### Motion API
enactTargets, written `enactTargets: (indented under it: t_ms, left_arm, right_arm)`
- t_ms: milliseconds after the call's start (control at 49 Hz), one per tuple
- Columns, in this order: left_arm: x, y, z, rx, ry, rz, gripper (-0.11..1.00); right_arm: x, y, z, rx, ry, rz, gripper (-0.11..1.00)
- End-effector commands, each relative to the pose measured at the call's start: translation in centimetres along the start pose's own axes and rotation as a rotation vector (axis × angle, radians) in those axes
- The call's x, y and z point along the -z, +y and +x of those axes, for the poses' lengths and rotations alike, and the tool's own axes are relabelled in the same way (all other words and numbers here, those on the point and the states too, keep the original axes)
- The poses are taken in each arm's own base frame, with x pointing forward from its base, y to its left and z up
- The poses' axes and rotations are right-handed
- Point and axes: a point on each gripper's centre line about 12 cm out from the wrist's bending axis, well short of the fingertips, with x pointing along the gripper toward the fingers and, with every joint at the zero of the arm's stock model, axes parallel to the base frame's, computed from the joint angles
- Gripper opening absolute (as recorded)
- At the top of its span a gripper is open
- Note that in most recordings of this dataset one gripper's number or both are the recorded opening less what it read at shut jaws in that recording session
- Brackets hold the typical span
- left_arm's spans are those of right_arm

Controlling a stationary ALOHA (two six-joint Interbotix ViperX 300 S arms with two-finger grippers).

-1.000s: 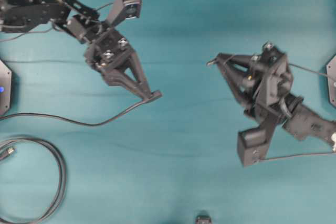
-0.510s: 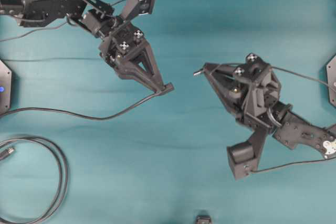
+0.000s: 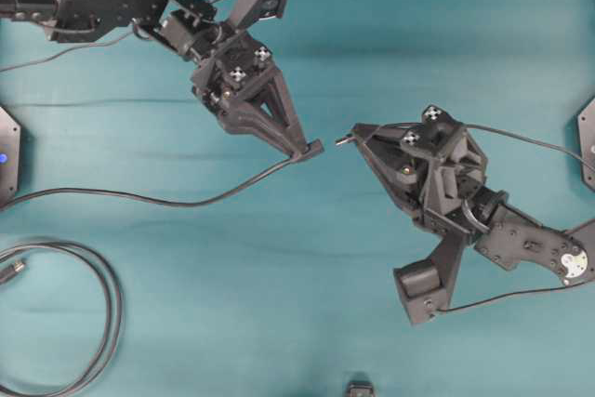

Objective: Insert the USB using both arms.
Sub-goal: 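Lift both connectors and bring them together, socket above plug, then align the USB-A plug under the socket and push them together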

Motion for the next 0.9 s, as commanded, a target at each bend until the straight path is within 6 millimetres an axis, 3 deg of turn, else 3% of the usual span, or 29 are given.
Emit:
enactTargets:
  t_ms: [0, 877]
  left_arm:
    - [-0.1, -1.0, 0.5, 0.016, 0.013, 0.017, 0.26]
    - [0.0, 0.2, 1.4, -0.084, 0.000, 0.045, 0.26]
  right_arm:
    - [-0.6, -1.0, -0.3, 0.011, -0.021, 0.031, 0.22]
    - [-1.1, 0.1, -0.4, -0.078, -0.058, 0.064, 0.22]
